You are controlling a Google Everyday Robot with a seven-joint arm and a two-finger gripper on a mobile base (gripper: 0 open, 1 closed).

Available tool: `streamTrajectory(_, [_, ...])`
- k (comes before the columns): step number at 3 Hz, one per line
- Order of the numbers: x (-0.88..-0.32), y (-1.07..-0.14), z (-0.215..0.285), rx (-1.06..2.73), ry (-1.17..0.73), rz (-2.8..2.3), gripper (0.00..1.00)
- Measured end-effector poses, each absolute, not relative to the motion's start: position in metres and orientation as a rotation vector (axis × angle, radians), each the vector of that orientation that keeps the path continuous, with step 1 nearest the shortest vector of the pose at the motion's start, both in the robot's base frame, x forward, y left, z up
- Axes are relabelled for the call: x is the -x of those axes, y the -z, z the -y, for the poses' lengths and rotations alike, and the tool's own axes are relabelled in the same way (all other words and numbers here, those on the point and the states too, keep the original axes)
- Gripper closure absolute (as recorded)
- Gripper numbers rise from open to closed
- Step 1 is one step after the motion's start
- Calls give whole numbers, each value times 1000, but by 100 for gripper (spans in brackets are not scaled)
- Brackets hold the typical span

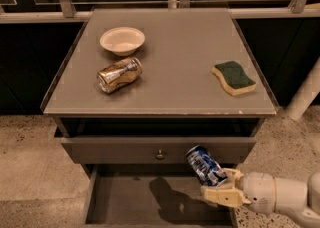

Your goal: Place pepsi can into middle drawer

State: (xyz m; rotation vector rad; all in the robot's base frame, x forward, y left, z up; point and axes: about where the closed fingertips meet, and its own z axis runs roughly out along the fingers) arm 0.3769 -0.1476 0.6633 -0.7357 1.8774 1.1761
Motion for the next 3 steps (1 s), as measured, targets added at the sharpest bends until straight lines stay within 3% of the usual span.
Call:
streamTrajectory(1, [-362,-605,133,614,-1352,-1832,100])
streamTrajectory(3, [-373,-511,123,471,-1521,-1838,100])
